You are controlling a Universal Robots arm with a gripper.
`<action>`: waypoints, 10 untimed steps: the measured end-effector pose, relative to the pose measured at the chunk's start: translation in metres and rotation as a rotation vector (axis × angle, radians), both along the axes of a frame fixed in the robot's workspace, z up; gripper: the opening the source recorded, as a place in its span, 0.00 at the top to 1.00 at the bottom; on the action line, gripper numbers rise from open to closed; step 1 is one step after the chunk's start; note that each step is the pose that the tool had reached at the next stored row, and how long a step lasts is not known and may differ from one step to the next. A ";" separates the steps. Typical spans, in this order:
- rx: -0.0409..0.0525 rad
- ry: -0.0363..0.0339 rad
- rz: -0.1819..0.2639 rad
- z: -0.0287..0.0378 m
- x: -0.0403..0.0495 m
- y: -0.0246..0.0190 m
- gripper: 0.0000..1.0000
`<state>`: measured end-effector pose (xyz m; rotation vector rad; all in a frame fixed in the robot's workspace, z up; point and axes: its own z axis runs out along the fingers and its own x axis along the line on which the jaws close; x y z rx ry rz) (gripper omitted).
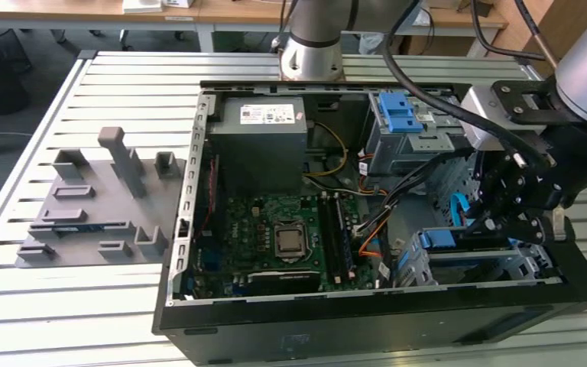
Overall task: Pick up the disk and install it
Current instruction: 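Insert the second disk wire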
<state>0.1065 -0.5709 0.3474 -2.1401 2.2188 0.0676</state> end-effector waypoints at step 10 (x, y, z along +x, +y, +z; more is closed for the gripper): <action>-0.0003 0.0002 0.000 0.0002 0.0000 0.0000 0.89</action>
